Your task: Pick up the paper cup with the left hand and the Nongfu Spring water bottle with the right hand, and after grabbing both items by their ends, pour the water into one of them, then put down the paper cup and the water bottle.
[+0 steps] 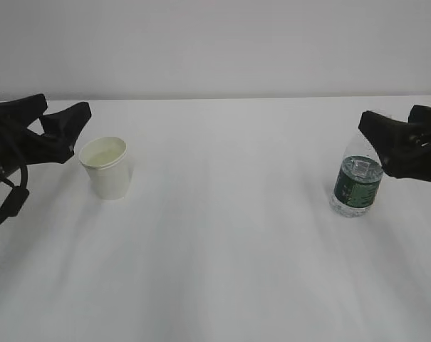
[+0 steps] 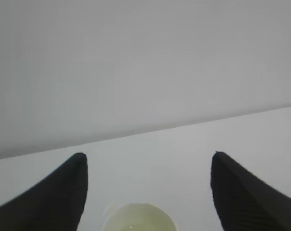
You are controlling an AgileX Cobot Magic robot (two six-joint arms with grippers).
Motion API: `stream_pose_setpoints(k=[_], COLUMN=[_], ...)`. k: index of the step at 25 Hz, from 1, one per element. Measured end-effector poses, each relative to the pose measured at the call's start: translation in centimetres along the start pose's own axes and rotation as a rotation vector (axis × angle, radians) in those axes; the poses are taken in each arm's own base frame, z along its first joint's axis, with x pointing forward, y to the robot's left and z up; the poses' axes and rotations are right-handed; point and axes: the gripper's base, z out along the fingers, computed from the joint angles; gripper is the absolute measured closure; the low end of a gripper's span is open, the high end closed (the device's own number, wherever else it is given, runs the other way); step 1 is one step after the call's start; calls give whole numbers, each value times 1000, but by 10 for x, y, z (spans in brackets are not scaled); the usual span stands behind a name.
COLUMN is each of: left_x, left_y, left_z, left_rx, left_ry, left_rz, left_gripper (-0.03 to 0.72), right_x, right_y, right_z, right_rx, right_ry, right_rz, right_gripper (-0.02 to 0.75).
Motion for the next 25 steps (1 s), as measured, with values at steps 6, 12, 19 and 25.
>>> stream_pose_setpoints(k=[6, 12, 19, 25], left_x=[-18, -37, -61, -77], left_y=[-1, -2, -5, -7], left_z=[-6, -17, -33, -50], left_rx=[-11, -36, -53, -76], left_ry=[0, 27, 36, 80], left_rz=[12, 20, 36, 47], left_gripper=[120, 120, 137, 143], right_x=[-14, -24, -38, -45], right_y=[0, 0, 1, 1], right_z=[-6, -21, -41, -57], right_rx=[15, 42, 69, 95], right_ry=[-13, 6, -6, 4], right_rz=[-15, -31, -46, -55], right_gripper=[150, 150, 150, 150])
